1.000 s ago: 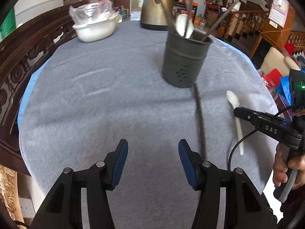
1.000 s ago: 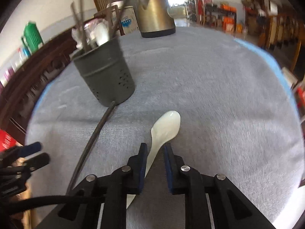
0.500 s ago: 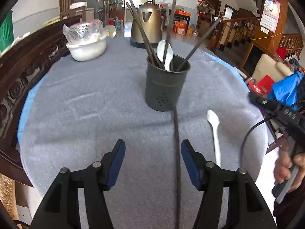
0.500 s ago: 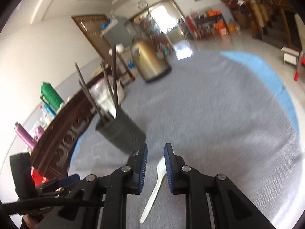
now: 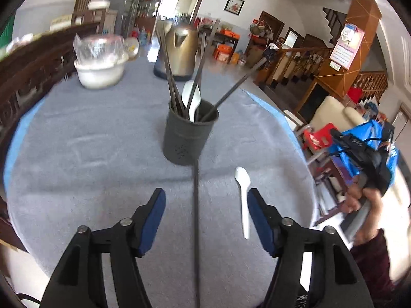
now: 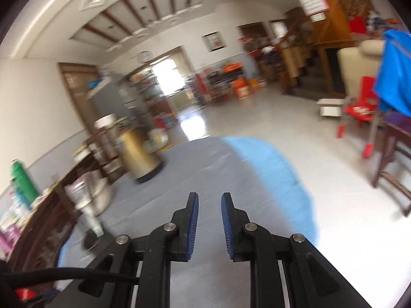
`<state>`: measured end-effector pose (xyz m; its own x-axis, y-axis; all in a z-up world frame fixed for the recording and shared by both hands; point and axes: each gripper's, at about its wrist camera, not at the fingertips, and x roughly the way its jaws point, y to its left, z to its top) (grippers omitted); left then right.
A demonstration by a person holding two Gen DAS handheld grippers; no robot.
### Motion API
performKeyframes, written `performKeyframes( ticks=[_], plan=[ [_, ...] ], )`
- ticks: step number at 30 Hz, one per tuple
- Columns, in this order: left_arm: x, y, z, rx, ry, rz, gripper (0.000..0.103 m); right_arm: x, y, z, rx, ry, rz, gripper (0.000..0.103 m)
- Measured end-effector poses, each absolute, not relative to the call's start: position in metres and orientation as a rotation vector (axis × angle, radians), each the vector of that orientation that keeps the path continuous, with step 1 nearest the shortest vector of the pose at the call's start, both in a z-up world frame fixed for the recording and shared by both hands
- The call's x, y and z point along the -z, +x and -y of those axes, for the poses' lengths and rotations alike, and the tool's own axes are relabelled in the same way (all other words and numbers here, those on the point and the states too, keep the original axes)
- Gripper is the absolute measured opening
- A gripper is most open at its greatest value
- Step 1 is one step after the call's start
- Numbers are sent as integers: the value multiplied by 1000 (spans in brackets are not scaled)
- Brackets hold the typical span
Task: Organize utensils
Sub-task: 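Close the right tool on the white spoon and lift it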
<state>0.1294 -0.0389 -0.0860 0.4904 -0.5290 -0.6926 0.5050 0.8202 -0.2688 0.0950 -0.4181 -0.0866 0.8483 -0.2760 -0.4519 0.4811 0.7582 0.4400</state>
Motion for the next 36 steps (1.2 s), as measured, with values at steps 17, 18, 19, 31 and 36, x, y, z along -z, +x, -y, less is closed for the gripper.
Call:
performKeyframes(
  ticks=[17,18,19,31,36],
  plan=[
    [143,196,77,458,46,-1019,72,111,105,397,200,687,-448,21],
    [145,197,82,455,60,-1018,72,113,107,395,189,692,-454,21],
    [146,200,86,454,73,-1015,72,116,109,393,175,698,-460,21],
    [162,213,92,422,110,-1014,72,140,136,370,63,727,-530,22],
    [163,218,98,425,139,-1007,72,151,145,355,24,711,-571,22]
  ],
)
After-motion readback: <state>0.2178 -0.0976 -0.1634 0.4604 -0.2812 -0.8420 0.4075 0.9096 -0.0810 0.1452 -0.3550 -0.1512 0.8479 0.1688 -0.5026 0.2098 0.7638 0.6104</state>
